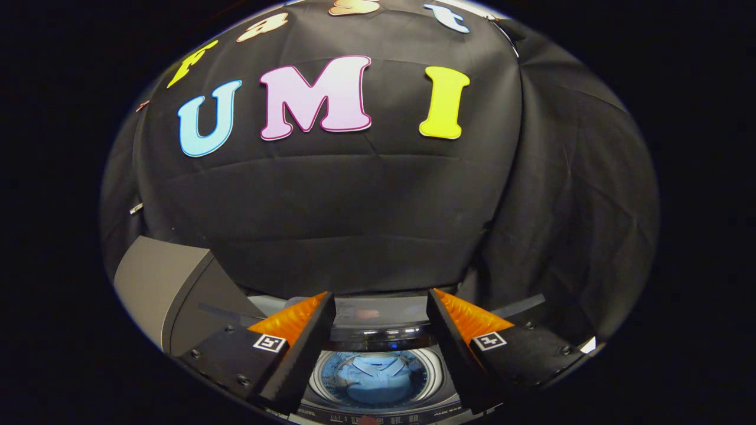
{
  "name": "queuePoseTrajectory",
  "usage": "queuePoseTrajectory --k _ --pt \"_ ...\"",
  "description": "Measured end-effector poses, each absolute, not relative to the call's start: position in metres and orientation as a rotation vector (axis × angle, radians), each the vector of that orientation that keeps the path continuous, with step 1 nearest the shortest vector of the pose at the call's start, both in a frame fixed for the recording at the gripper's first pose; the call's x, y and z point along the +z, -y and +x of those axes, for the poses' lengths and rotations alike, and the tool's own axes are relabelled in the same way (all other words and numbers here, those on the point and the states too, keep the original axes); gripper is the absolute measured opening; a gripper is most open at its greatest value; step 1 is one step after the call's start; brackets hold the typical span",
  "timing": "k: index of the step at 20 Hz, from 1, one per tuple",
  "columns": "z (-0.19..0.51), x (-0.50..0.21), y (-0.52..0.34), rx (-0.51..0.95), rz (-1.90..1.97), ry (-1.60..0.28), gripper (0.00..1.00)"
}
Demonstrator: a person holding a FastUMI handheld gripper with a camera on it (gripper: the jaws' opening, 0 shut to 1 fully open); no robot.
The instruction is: Put the clothes into the washing machine and then close the washing machine lid.
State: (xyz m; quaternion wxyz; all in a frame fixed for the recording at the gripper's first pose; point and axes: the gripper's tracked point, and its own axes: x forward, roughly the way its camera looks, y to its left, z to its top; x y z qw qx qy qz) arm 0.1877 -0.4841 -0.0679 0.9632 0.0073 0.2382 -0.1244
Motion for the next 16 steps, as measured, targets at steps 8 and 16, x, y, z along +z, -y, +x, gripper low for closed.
queuePoseTrajectory --k 8,16 --pt "0.177 -0.073 0.484 -0.242 0.030 -0.475 0.98" --pt "0.148 -0.152 0.482 -0.242 0.039 -0.647 0.97"
